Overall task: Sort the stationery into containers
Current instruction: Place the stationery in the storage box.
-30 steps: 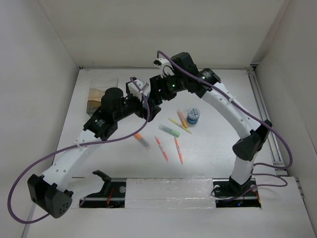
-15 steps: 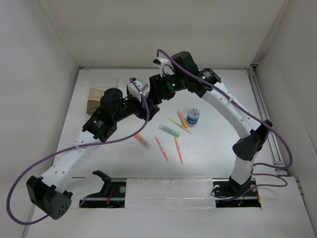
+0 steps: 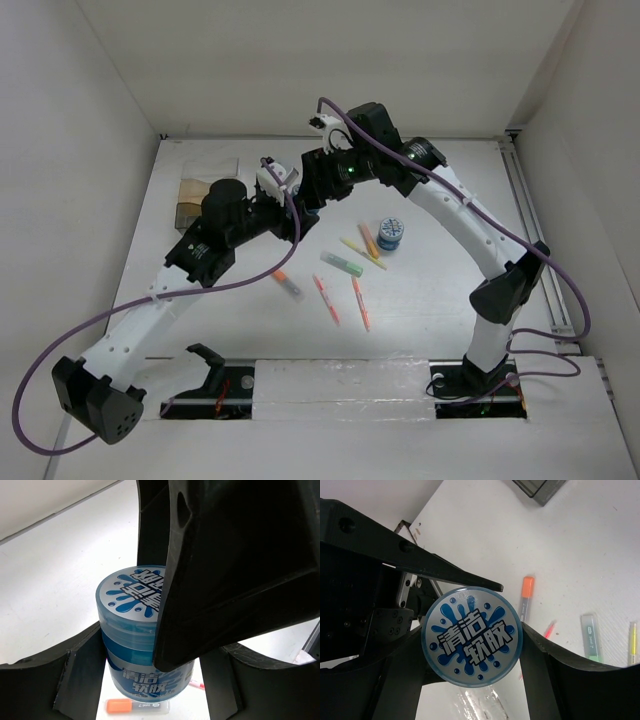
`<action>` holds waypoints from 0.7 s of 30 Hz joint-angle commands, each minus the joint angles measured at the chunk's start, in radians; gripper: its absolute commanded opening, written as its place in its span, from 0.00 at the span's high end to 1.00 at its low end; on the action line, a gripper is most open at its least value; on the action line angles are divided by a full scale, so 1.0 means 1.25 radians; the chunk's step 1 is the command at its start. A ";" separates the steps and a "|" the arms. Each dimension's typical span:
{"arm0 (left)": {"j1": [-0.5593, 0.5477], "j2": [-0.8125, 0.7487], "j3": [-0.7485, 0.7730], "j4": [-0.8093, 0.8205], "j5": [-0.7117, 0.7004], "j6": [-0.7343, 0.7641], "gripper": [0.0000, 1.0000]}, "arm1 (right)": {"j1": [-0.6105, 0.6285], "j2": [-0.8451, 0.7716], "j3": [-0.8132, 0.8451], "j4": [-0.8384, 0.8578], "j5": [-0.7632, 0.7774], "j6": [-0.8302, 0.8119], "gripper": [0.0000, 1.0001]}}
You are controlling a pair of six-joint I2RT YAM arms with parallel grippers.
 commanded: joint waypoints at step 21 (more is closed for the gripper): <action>0.002 -0.035 -0.007 0.075 -0.191 -0.020 1.00 | -0.128 -0.165 -0.147 0.188 0.004 0.056 0.00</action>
